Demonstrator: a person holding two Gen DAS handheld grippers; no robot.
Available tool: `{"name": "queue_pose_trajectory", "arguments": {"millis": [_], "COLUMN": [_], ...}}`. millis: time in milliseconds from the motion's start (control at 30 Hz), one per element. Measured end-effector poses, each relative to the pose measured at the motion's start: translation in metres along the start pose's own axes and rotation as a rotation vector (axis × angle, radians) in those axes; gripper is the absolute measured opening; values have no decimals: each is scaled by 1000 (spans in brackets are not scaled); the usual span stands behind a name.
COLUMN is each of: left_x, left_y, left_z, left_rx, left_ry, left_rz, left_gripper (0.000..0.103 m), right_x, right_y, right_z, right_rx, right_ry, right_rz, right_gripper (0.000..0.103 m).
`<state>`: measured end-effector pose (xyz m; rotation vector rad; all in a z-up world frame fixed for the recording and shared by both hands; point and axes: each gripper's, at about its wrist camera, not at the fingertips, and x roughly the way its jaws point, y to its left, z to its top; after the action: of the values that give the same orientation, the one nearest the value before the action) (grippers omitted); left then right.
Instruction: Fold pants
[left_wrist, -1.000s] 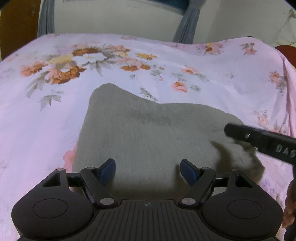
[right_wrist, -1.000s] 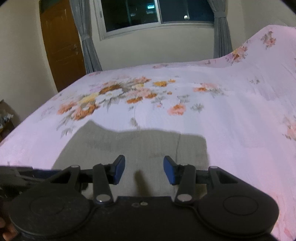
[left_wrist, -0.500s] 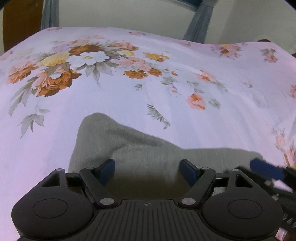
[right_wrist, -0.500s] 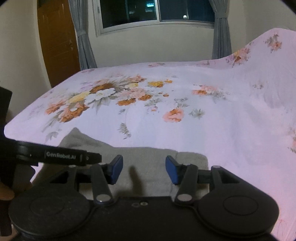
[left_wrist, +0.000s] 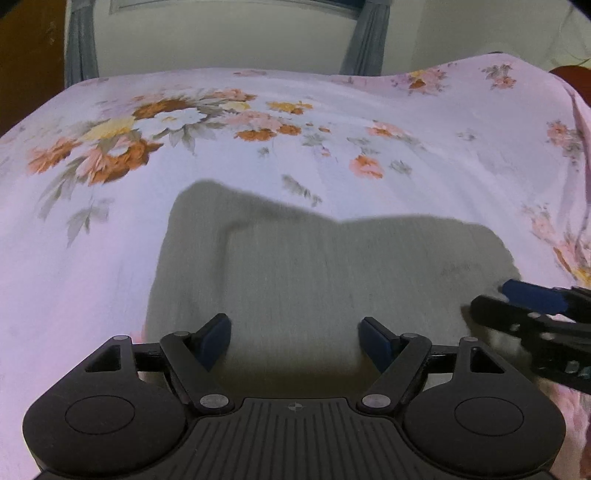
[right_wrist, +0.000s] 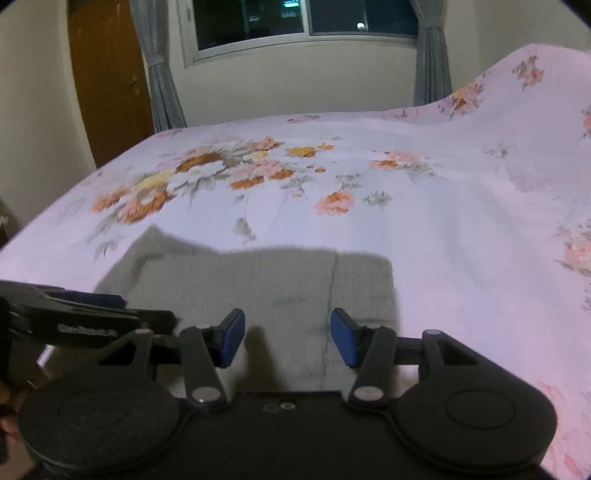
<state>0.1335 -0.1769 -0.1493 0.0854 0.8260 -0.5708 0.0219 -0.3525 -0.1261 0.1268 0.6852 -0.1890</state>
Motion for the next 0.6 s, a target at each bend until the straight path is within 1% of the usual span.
{"name": "queue_pose_trajectory", "arguments": {"millis": [67,133,200,267,333,467,567,600], "left_x": [-8,-16,-23,-29,-34,-41,-45,-46], "left_y": [-4,-10,-11,-11,-11,-15,-16,-15], "left_z": [-13,-22,-27,-31,-34,-43,-47,-47], "left_rx": [25,43,31,4,-18,-33,-40,-46], "left_ry": [-4,-3,-2,-2,-2,-5,-7,-8], "left_rz": [10,18,17,12,10,12,12,11], "left_gripper": [77,77,77,77,77,77,77,77], "right_x": [4,-3,-14,-30,-39,-37,-40,-43], "right_y": [1,1,0,0,3,5,7,8], "right_z": [-6,-3,1,-1,-9,-28,-27,-25], "right_rx": [-27,-15,16,38,19,-17,-18,-7], "right_ry": [30,24,0,-46,-56,4,7,-3], "right_rz": [-23,-22,-19,-15,-17,-37,-46,-43], "right_gripper": [53,53,53,53,53,53,53,53]}}
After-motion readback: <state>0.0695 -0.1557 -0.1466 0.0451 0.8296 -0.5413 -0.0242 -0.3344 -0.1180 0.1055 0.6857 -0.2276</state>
